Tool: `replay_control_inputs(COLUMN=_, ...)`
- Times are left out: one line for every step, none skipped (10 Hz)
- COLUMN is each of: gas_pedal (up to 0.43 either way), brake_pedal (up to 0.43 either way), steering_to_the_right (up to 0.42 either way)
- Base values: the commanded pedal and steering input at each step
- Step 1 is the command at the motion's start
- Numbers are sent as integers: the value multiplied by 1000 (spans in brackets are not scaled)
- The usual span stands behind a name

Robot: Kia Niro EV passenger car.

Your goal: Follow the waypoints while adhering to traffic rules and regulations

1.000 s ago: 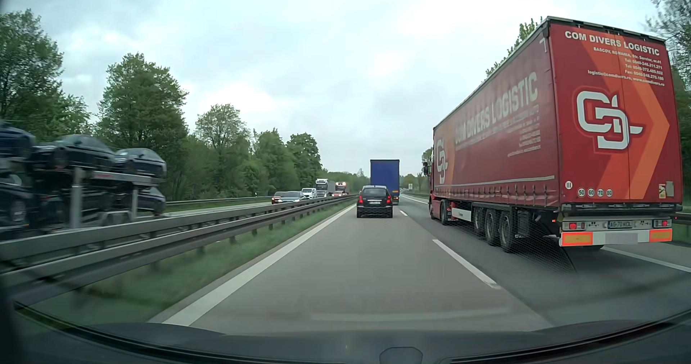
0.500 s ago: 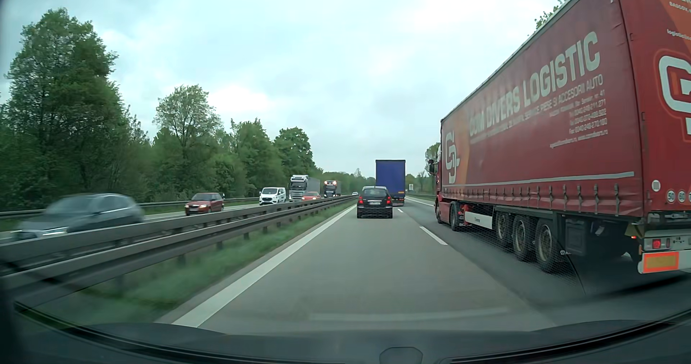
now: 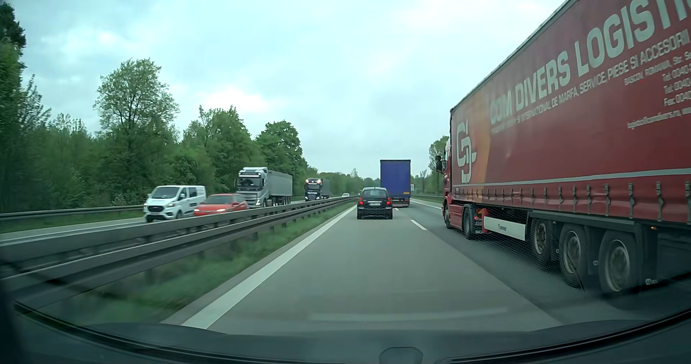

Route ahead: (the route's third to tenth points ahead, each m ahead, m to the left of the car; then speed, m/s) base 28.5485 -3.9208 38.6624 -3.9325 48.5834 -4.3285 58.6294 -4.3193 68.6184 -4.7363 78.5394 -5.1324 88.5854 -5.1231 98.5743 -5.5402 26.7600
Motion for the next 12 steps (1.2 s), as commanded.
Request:
replay_control_inputs(gas_pedal=248, brake_pedal=0, steering_to_the_right=2)
replay_control_inputs(gas_pedal=248, brake_pedal=0, steering_to_the_right=2)
replay_control_inputs(gas_pedal=240, brake_pedal=0, steering_to_the_right=2)
replay_control_inputs(gas_pedal=228, brake_pedal=0, steering_to_the_right=2)
replay_control_inputs(gas_pedal=228, brake_pedal=0, steering_to_the_right=2)
replay_control_inputs(gas_pedal=220, brake_pedal=0, steering_to_the_right=2)
replay_control_inputs(gas_pedal=220, brake_pedal=0, steering_to_the_right=2)
replay_control_inputs(gas_pedal=228, brake_pedal=0, steering_to_the_right=2)
replay_control_inputs(gas_pedal=228, brake_pedal=0, steering_to_the_right=2)
replay_control_inputs(gas_pedal=228, brake_pedal=0, steering_to_the_right=1)
replay_control_inputs(gas_pedal=228, brake_pedal=0, steering_to_the_right=2)
replay_control_inputs(gas_pedal=240, brake_pedal=0, steering_to_the_right=1)
